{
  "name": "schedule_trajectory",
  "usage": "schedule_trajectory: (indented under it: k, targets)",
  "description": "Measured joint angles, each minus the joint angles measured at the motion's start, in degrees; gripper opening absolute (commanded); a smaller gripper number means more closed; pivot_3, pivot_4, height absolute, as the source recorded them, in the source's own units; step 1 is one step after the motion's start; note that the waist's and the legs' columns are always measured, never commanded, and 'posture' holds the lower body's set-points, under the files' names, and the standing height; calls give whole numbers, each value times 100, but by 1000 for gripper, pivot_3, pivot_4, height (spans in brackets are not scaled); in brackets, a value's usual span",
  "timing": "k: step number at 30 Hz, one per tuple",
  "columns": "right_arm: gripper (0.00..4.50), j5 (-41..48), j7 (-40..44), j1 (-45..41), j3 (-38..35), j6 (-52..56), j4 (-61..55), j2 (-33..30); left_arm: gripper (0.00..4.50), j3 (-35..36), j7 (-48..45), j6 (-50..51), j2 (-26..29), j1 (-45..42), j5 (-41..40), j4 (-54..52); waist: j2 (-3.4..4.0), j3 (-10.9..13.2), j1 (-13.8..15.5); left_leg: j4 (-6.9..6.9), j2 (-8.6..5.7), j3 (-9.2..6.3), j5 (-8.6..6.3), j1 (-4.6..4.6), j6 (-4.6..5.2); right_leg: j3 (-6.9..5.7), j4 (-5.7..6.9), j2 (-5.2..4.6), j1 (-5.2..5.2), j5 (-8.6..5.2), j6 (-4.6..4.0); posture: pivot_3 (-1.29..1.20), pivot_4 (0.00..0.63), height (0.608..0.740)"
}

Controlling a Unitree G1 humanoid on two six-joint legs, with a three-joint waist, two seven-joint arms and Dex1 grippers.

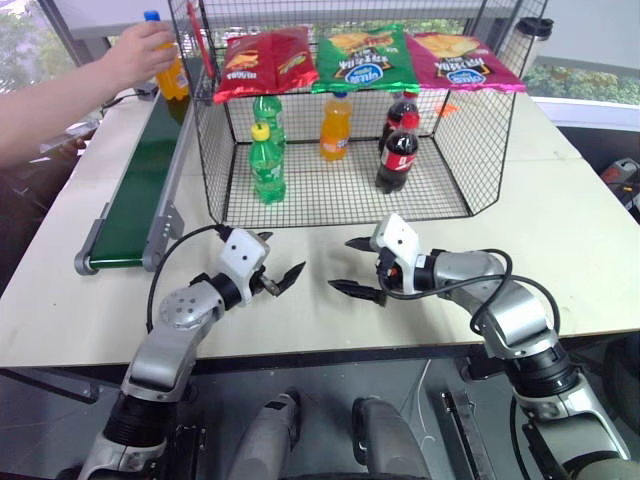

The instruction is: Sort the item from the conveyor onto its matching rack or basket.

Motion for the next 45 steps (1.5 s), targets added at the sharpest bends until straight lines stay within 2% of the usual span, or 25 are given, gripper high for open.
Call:
schedule_trajectory:
  k: [7, 11, 16, 20, 26, 31, 37, 45]
  targets:
    - [4447, 66, 76, -84, -7, 0, -83, -6, 4500, 86, -2, 8, 88, 2, -18, -76, 0, 0, -1, 0, 0, -1, 0, 0, 0, 0, 0, 0, -1, 0, 0, 0, 150, 739]
    - [4447, 191, 138, -118, -37, 44, -186, -9, 4500, 484, 23, 257, 215, 4, -231, -521, 0, 0, -5, -2, 1, -2, 0, -2, 0, 0, 0, 0, -2, 0, 1, 0, 150, 739]
    - [4447, 472, 247, -228, -172, 187, -323, -16, 4500, 1395, 199, 925, 406, 151, -749, -1162, 0, 0, -20, -3, 1, -3, 0, -1, 0, -1, 1, 2, -4, -1, 1, 0, 150, 739]
    - [4447, 621, 310, -392, -232, 227, -344, -5, 4500, 2115, 408, 1275, 433, 210, -1089, -1236, 0, 0, -9, -2, 2, -4, 0, -1, 0, -2, 0, 2, -2, -1, 1, 0, 150, 739]
    - [4447, 686, 398, -501, -211, 205, -329, 24, 4500, 3464, 703, 1628, 658, 242, -1586, -948, 0, 0, -6, -2, 1, -3, 0, -1, 0, -2, -1, 1, -3, -1, 1, 0, 150, 739]
    - [4447, 681, 452, -576, -150, 136, -282, 85, 4500, 4089, 952, 1821, 732, 237, -1852, -509, -1, -1, 0, -2, 1, -3, -1, -1, 0, -2, -2, 1, -2, 0, 0, 0, 150, 739]
    - [4447, 665, 452, -589, -71, 69, -230, 139, 4500, 4221, 1168, 1679, 658, 241, -1865, -98, -2, -1, 0, -2, 1, -3, -1, -2, -1, -1, -4, -1, -2, 5, -9, 0, 150, 739]
    - [4447, 663, 397, -588, -62, 65, -231, 135, 4500, 3894, 1313, 1319, 574, 188, -1715, 225, -2, -1, -1, -3, 1, -3, -1, -2, -1, -1, -4, 0, -3, 12, -20, 0, 150, 739]
